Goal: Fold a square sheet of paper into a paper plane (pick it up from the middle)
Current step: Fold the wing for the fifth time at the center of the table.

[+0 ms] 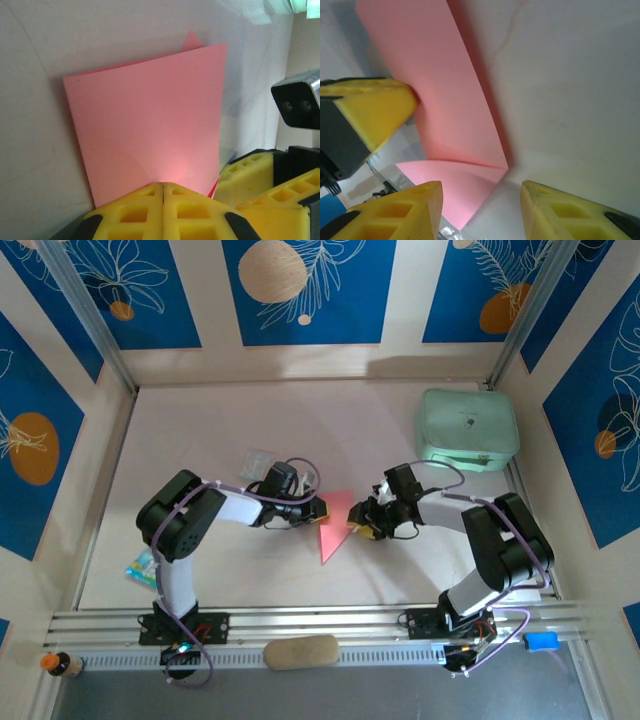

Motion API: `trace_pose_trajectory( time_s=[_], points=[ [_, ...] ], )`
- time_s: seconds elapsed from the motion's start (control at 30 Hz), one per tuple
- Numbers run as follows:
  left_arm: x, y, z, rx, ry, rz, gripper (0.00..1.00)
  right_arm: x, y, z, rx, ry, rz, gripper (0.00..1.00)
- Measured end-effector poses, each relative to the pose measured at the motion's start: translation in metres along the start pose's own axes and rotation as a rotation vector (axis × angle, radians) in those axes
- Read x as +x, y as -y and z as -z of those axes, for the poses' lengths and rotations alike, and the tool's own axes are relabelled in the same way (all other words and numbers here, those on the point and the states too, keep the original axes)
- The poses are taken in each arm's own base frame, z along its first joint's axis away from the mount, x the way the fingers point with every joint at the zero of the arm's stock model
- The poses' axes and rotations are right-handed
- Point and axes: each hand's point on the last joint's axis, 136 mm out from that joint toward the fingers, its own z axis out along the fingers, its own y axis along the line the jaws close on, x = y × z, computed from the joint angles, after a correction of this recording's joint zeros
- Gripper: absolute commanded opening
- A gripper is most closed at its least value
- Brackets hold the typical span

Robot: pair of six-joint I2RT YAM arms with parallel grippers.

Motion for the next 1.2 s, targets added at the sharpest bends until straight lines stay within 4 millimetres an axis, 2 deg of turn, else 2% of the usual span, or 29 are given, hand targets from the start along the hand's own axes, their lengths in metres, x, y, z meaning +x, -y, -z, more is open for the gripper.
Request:
trace_pose_trajectory(
  time_s=[0.17, 0.4, 0.67, 0.9, 1.07, 1.2],
  points=[
    [0.001, 0.000, 0.000, 0.002, -0.003, 0.000, 0.04, -0.008, -0.011, -0.004, -0.035, 0.000, 0.016, 0.44],
    [0.001, 0.000, 0.000, 0.007, -0.003, -0.003, 0.04, -0.016, -0.015, -0.002, -0.071, 0.008, 0.016, 0.44],
    [0.002, 0.001, 0.000, 0.014, -0.007, -0.005, 0.03, -0.028, -0.028, -0.001, -0.149, -0.020, 0.086, 0.42],
    [0.003, 0.001, 0.000, 0.015, -0.011, -0.004, 0.02, -0.033, -0.031, -0.003, -0.173, -0.039, 0.145, 0.38],
    [0.003, 0.001, 0.000, 0.016, -0.011, -0.004, 0.02, -0.033, -0.029, -0.006, -0.176, -0.055, 0.156, 0.31],
    [0.004, 0.001, 0.001, 0.016, -0.010, -0.005, 0.04, -0.032, -0.027, -0.007, -0.173, -0.058, 0.162, 0.19]
  ],
)
